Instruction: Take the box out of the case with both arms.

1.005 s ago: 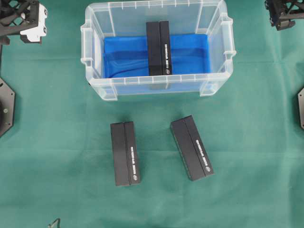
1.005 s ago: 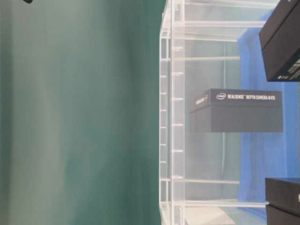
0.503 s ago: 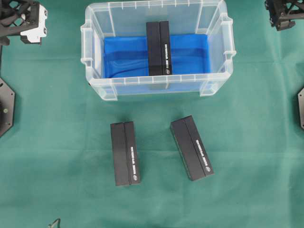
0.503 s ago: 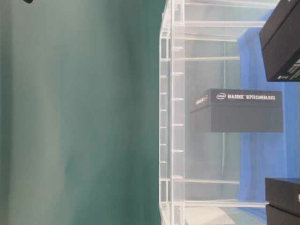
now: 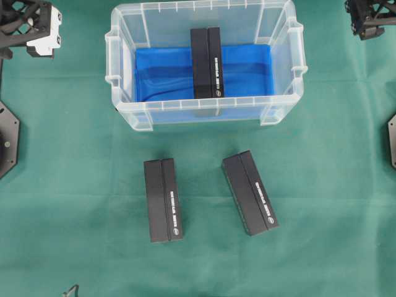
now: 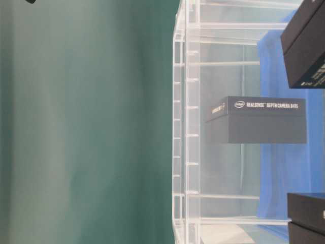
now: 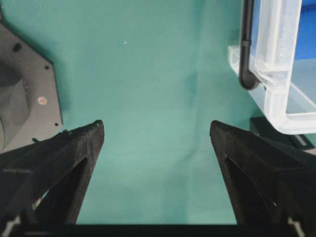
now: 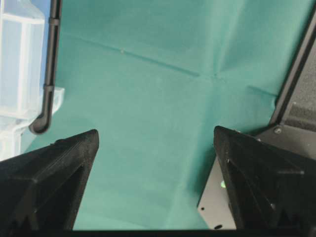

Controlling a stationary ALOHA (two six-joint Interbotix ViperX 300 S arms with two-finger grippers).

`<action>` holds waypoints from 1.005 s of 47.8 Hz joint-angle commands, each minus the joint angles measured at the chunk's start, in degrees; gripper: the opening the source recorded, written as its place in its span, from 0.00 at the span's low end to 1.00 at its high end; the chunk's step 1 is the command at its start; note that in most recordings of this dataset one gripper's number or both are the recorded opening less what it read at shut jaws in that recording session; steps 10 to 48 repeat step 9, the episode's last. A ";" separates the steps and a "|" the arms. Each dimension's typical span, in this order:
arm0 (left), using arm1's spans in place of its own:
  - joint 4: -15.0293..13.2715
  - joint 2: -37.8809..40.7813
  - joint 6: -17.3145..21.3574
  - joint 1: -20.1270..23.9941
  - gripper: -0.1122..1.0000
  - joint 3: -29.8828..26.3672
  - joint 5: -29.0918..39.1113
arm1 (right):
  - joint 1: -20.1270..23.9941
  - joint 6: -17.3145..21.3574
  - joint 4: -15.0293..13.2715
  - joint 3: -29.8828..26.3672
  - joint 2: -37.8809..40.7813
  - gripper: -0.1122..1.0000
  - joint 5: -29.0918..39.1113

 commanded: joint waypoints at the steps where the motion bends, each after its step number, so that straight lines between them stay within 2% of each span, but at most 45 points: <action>1: 0.09 -0.26 -0.09 -0.18 0.86 -0.53 -0.09 | -0.18 0.09 0.00 -0.62 -0.70 0.92 -0.09; 48: 0.09 -0.18 -0.09 -0.18 0.86 -0.53 -0.09 | -0.18 0.09 0.00 -0.62 -0.70 0.92 -0.18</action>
